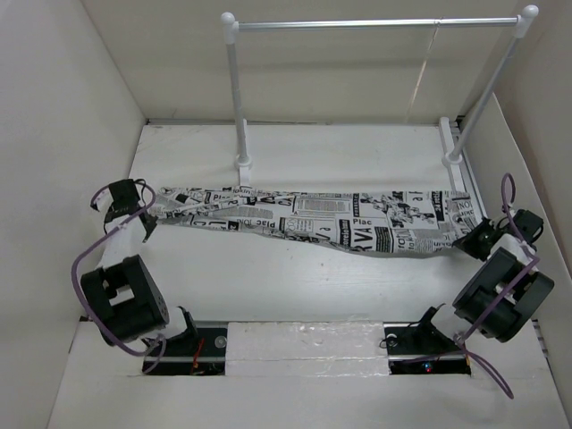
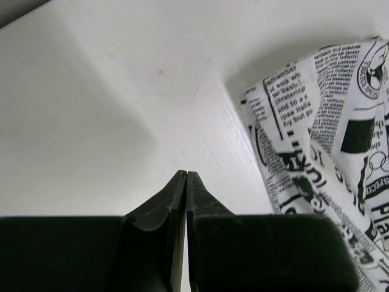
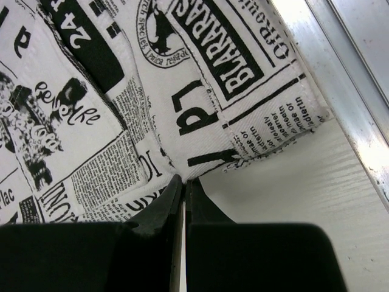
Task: Place the trousers on the hanger
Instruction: Fold the trousers at the center of the board.
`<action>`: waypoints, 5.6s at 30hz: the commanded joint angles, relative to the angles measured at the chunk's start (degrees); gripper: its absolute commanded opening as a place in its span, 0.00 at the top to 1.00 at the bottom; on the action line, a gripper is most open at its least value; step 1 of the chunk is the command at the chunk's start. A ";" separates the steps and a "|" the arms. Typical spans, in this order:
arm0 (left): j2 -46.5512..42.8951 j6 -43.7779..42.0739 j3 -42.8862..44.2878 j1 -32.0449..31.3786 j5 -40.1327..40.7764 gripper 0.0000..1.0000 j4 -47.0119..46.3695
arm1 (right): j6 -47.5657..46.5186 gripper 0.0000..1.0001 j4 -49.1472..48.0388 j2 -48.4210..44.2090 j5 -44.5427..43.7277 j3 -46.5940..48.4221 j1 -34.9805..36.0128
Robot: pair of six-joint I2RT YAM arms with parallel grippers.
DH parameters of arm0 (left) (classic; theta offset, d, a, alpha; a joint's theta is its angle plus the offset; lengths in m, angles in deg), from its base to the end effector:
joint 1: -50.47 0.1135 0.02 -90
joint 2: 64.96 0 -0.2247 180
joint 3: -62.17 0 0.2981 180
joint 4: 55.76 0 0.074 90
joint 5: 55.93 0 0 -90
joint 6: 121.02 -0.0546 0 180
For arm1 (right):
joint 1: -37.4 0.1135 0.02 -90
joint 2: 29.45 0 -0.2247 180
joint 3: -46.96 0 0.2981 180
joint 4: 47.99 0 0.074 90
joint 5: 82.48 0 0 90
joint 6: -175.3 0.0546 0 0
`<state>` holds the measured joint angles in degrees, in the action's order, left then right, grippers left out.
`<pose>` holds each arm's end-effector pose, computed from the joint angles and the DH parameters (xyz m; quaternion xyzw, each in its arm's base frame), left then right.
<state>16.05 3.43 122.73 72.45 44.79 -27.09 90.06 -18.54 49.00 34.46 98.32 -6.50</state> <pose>0.3187 0.1396 0.1348 -0.4698 0.8067 0.0493 0.3551 0.2391 -0.1958 0.0956 0.3226 0.8762 0.1164 0.3385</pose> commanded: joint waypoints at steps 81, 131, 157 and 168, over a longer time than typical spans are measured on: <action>12.59 17.40 4.66 0.08 -17.58 0.91 -12.32 | -3.35 0.47 -2.82 -11.66 5.58 -2.31 50.67; 33.60 9.06 46.15 -3.61 -17.67 0.53 5.53 | -6.78 0.46 3.25 -7.96 -2.41 4.64 66.74; 36.13 -0.09 43.92 -0.44 -0.80 0.66 4.38 | -4.84 0.95 -0.53 -5.77 -5.14 2.97 77.91; 43.79 -3.17 48.26 -2.55 6.15 0.66 10.01 | -3.08 0.95 -2.64 -0.68 -5.32 4.99 79.50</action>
<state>60.23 1.60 170.68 69.50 47.68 -19.79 86.63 -17.64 47.78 29.69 101.27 72.34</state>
